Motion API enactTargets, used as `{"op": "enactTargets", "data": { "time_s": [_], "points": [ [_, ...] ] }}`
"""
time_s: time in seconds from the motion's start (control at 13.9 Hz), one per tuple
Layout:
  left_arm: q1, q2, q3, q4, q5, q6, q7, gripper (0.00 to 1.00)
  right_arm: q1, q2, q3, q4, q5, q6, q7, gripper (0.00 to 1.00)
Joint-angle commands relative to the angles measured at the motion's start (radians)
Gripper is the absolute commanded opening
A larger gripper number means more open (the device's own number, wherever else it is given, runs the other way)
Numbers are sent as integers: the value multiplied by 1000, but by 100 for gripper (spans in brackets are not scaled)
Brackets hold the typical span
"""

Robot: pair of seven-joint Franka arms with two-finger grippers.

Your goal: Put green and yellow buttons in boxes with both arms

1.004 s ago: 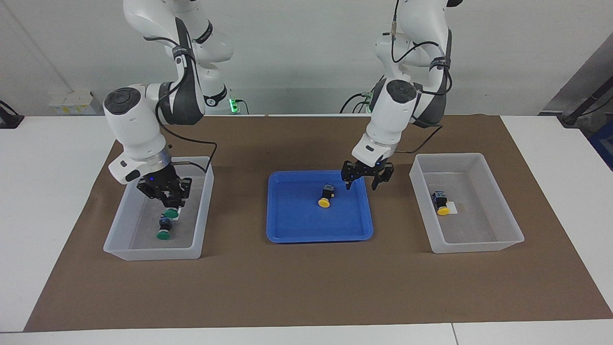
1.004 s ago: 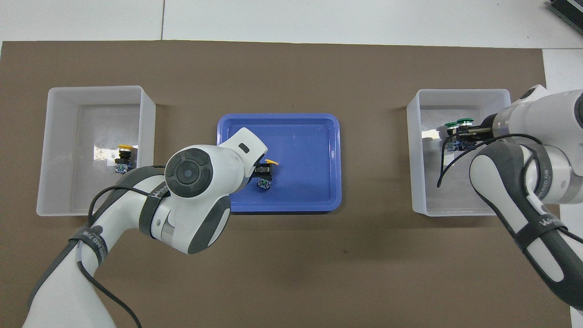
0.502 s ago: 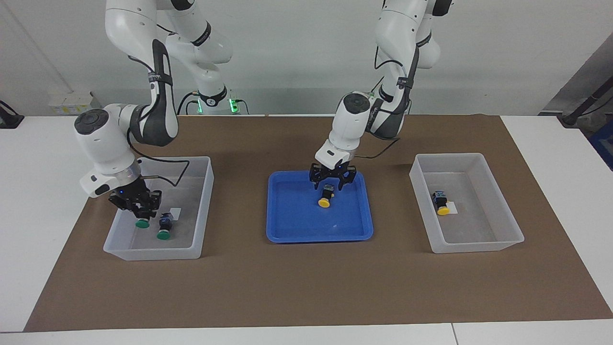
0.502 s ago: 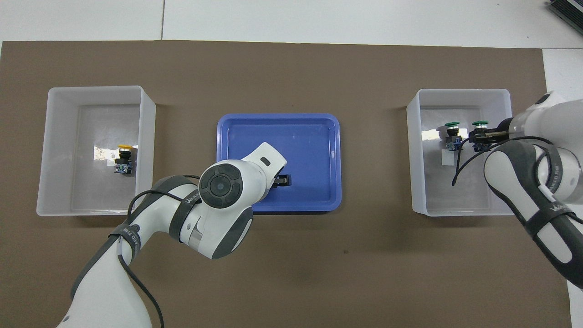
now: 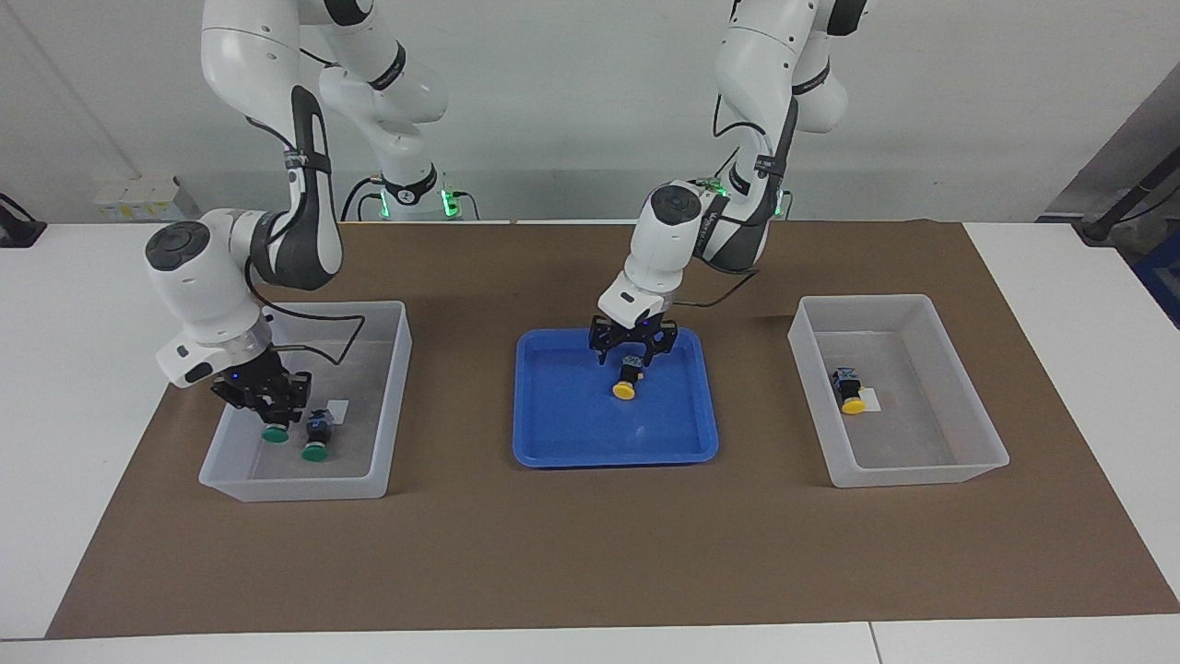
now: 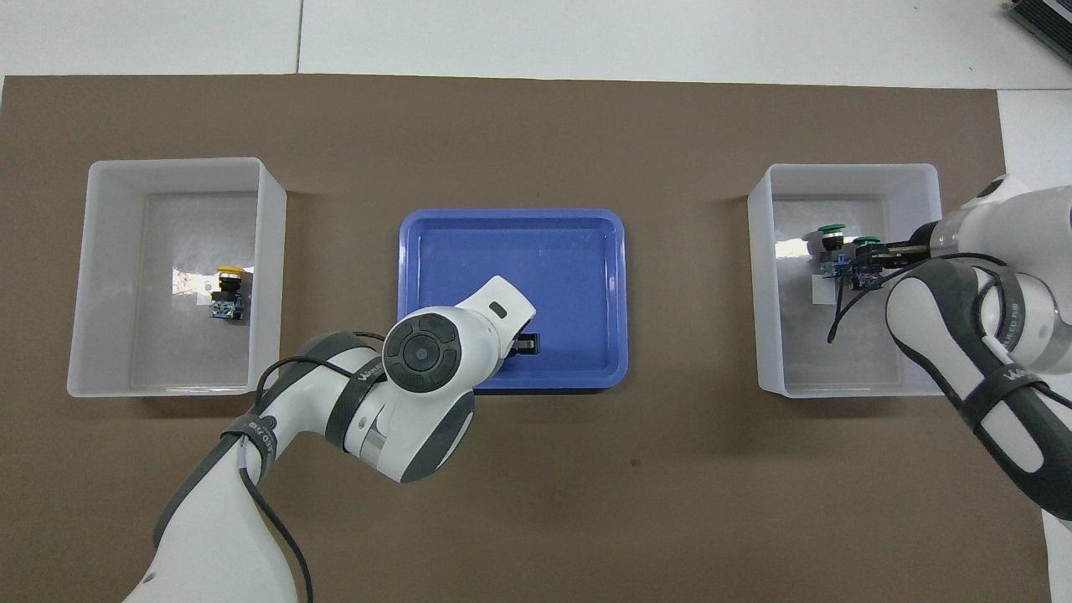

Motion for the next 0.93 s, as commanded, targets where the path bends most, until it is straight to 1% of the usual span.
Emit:
{"op": "enactTargets", "data": {
  "time_s": [0.0,0.07,0.14,0.22,0.29,0.36,0.43,0.65,0.79,0.86],
  "points": [
    [-23,-2,17,-17,-10,32,-10,58,-19,-2,12,-4,-5,11,-8,60],
    [-21,-2,17,-17,-8,32,-11,49,-19,-3,12,-2,-5,0,-8,61],
    [-21,-2,17,-17,-8,32,-11,41,-17,-11,13,-2,-3,-6,-8,64],
    [-21,-2,17,-17,-10,32,-16,30,-9,-22,13,1,-3,-23,-6,67],
    [-18,-2,17,-15,-8,32,-24,19,-3,-45,15,5,-3,-59,0,75],
    [-14,0,17,-12,-8,32,-24,9,6,-72,17,7,-2,-92,15,88],
    [-9,0,17,-8,-8,32,-24,0,27,-98,17,7,-2,-125,32,100],
    [5,-2,20,18,-10,15,-24,0,112,-157,17,7,-2,-205,153,100],
    [38,-17,20,27,-8,7,-24,0,167,-192,15,7,-2,-241,223,100],
    [55,-32,19,46,-8,-19,-24,0,185,-210,17,10,-2,-263,253,100]
  ]
}}
